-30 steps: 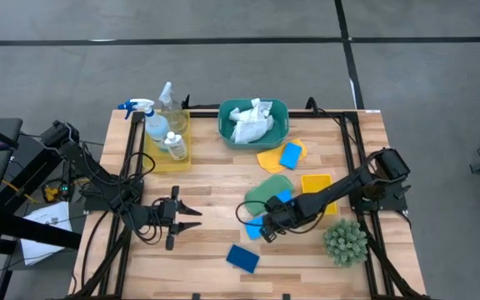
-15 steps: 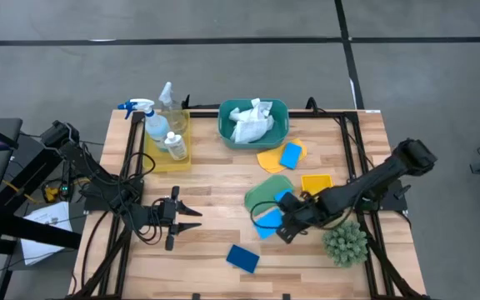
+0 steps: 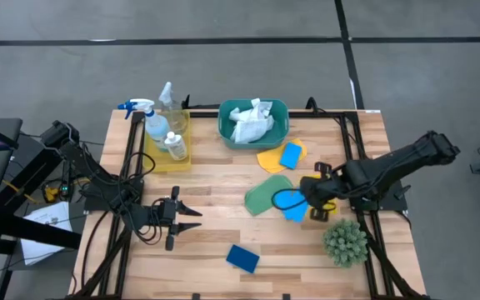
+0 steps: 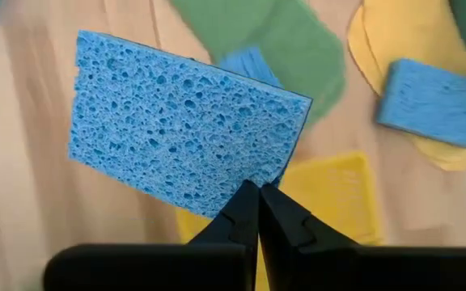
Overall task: Pick & Place Kitchen Items
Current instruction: Put the blue sponge into the right yellow bin
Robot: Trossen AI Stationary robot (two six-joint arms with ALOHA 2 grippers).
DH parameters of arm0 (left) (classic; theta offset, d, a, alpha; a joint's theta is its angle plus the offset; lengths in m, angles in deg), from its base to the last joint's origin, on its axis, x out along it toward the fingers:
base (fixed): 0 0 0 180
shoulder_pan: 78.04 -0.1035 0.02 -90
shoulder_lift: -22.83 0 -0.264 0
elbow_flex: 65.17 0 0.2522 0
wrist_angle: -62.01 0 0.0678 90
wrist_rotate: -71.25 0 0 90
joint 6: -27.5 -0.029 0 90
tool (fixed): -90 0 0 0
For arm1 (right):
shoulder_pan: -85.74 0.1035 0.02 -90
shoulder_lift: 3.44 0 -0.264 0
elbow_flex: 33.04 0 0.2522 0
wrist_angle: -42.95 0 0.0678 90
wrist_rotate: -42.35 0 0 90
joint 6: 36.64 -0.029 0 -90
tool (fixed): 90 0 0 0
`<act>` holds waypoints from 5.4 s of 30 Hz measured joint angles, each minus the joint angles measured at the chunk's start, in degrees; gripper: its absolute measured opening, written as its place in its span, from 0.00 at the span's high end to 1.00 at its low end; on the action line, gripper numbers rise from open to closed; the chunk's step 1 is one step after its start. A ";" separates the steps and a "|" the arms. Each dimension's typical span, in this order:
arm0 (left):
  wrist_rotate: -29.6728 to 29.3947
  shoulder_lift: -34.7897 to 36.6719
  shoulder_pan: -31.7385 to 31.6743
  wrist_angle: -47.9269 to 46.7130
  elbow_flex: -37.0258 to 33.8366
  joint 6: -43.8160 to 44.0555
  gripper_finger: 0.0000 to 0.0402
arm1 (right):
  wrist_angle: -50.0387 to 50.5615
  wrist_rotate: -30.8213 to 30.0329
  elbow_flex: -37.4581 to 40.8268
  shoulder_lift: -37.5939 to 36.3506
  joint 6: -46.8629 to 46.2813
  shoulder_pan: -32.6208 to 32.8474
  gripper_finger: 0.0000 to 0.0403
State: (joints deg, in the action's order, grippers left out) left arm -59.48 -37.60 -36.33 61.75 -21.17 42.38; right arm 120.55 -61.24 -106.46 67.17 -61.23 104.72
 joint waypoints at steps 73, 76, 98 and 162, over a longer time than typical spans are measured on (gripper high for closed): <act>-0.16 0.00 0.01 0.22 0.00 0.46 0.70 | 3.46 4.75 11.63 1.42 38.12 -21.31 1.00; -0.15 0.00 0.00 0.22 0.00 0.46 0.70 | 3.57 4.94 11.63 1.42 38.13 -21.23 1.00; 0.02 0.00 0.02 0.22 0.00 0.44 0.70 | 3.58 2.92 9.47 1.44 32.84 -18.55 0.70; 2.34 -0.02 0.02 0.92 -0.02 0.70 0.70 | 8.10 5.08 -26.53 45.91 -32.46 -2.45 0.71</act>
State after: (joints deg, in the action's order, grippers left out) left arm -57.14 -37.62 -36.30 62.66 -21.19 43.08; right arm 128.65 -56.16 -133.00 113.08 -93.69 102.27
